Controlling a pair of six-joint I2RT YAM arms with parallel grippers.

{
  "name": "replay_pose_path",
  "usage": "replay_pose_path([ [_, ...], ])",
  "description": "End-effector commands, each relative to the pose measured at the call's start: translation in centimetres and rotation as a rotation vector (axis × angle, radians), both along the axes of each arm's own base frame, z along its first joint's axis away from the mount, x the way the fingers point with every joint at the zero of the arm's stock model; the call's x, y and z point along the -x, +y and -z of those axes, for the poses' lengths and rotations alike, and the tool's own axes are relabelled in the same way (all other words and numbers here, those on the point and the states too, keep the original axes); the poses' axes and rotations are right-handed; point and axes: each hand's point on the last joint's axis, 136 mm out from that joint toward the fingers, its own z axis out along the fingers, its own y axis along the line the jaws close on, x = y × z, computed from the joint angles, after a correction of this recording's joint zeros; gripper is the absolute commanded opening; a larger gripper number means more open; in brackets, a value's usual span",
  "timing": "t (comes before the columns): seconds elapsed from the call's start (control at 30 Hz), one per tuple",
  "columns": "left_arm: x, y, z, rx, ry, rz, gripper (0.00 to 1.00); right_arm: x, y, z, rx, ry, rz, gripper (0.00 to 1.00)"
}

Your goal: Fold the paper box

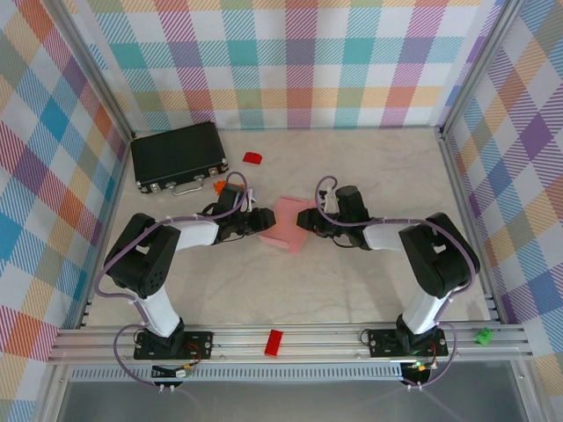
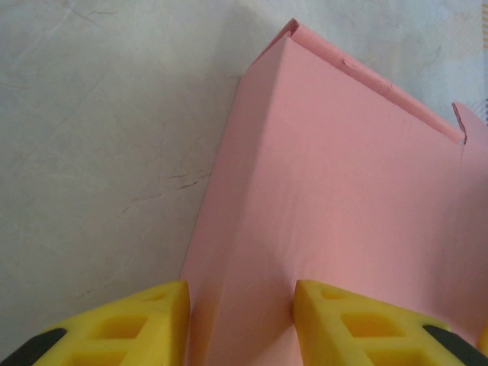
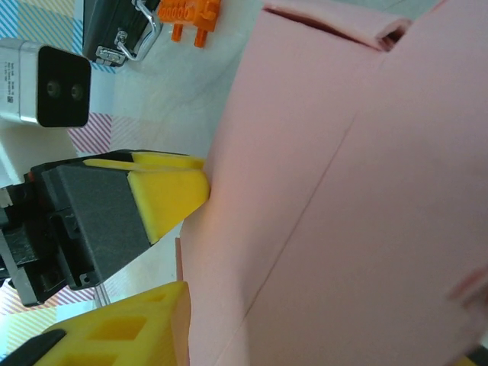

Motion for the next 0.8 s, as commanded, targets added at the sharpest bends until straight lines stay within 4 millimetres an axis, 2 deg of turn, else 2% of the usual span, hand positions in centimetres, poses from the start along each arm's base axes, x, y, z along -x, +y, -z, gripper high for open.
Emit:
replay_pose_path([
  [0.0,1.9,-1.4,1.8,0.030,0.086,0.049,0.41,0.3,1.7,-3.3,-0.016,-0.095,-0.073,0.44],
  [0.27,1.8,-2.2,1.6,0.078,0.091,0.054,0.43,-0.2,1.6,-3.5,0.004,-0.098,-0.059,0.44],
  [0.77,1.6,-2.6,1.8,0.116,0.098,0.034,0.45,-2.1,2.3,-6.1,0.035,-0.153,-0.055,0.44],
])
